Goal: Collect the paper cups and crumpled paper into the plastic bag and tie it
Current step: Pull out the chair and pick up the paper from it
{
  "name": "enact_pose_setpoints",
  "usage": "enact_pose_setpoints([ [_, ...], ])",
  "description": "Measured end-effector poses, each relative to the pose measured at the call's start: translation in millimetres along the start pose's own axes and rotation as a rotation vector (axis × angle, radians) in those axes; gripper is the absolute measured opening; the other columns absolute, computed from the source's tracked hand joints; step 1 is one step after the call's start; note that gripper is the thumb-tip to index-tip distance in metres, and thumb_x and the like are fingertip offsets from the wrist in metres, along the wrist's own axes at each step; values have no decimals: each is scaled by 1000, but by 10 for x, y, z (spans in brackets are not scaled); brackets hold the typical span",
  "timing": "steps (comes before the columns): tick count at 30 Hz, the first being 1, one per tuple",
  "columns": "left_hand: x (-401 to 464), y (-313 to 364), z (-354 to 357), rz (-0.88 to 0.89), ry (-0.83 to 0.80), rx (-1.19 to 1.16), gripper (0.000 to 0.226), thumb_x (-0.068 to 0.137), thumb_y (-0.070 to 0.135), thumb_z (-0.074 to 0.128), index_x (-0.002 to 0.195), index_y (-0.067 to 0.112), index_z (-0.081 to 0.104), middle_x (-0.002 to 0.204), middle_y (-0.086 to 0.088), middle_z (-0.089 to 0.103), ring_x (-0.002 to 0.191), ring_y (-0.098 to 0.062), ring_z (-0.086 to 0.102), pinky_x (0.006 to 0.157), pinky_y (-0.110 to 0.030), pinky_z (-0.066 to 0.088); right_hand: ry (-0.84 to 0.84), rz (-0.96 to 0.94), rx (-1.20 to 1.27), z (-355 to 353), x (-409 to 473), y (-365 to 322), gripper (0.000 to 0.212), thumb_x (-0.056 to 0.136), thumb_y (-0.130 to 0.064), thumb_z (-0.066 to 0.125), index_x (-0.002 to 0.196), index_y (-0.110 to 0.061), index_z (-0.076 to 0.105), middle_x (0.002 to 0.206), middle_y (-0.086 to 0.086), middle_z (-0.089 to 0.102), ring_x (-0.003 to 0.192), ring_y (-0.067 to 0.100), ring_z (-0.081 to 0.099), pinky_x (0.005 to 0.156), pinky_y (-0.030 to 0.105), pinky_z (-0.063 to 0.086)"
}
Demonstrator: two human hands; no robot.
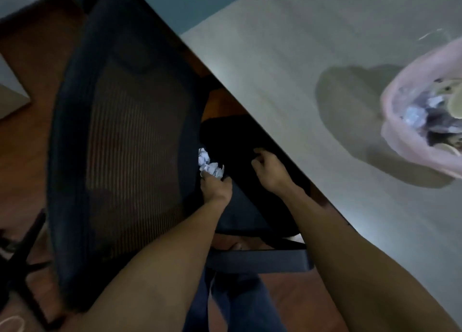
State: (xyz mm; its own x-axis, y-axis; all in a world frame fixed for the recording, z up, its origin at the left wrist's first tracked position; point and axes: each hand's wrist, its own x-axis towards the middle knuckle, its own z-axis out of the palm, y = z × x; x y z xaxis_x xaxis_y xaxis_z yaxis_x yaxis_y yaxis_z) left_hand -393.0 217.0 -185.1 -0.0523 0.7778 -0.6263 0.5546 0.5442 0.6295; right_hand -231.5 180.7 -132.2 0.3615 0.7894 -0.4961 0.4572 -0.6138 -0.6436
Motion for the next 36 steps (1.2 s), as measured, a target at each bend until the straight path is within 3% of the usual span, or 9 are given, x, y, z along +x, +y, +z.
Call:
enact_pose_setpoints([
  [7,563,-514,486,18,253,-169,87,80,18,84,153,11,35,131,-5,57,118,-20,57,95,-21,37,-152,-104,72,846,1025,216,54,101,-12,56,152,-7,40,142,18,53,130,28,53,96,22,38],
  [12,814,-697,697,77,444,-4,97,77,30,83,157,21,30,147,-17,50,132,-32,51,105,-35,42,-302,-224,174,1333,1509,124,60,98,-5,62,153,-5,38,148,14,48,137,23,45,94,12,35],
  [15,931,-738,758,48,491,8,87,78,32,82,153,33,37,141,-13,54,126,-29,56,101,-41,50,-392,-282,163,1493,1756,100,57,97,-4,63,151,-4,43,143,14,56,130,23,55,101,21,45],
  [18,948,-758,799,60,554,-53,64,84,24,78,142,26,52,130,-12,60,116,-28,61,95,-42,53,-412,-328,141,1574,1852,103,39,96,-1,63,135,0,60,124,15,69,113,26,67,99,37,55],
  [21,877,-813,845,24,542,-68,61,84,21,76,139,24,50,125,-14,58,111,-31,60,91,-46,54,-378,-333,152,1635,1848,92,25,96,2,61,121,1,67,110,14,72,100,23,70,95,40,56],
  [24,775,-883,873,-24,485,-89,60,85,27,74,137,32,45,122,-11,55,108,-29,60,88,-48,55,-380,-412,18,1654,1841,62,37,93,-2,61,130,-5,64,112,14,70,101,24,68,95,44,54],
  [30,747,-1009,873,11,480,-73,68,83,18,75,143,27,42,127,-13,54,113,-31,58,93,-49,53,-472,-579,-177,1571,1902,14,39,91,1,62,127,-11,67,112,14,71,100,28,67,92,40,53],
  [32,756,-1006,855,20,482,-61,73,85,16,75,148,24,39,134,-15,53,119,-32,56,99,-49,50,-430,-536,-195,1586,1882,40,40,93,2,60,131,-9,62,121,11,67,107,23,64,95,27,47],
  [36,671,-986,799,59,473,-38,78,86,14,77,152,15,35,142,-19,50,127,-34,53,106,-50,45,-352,-441,-15,1527,1724,143,25,93,9,51,115,2,60,97,7,64,86,12,58,79,21,44],
])
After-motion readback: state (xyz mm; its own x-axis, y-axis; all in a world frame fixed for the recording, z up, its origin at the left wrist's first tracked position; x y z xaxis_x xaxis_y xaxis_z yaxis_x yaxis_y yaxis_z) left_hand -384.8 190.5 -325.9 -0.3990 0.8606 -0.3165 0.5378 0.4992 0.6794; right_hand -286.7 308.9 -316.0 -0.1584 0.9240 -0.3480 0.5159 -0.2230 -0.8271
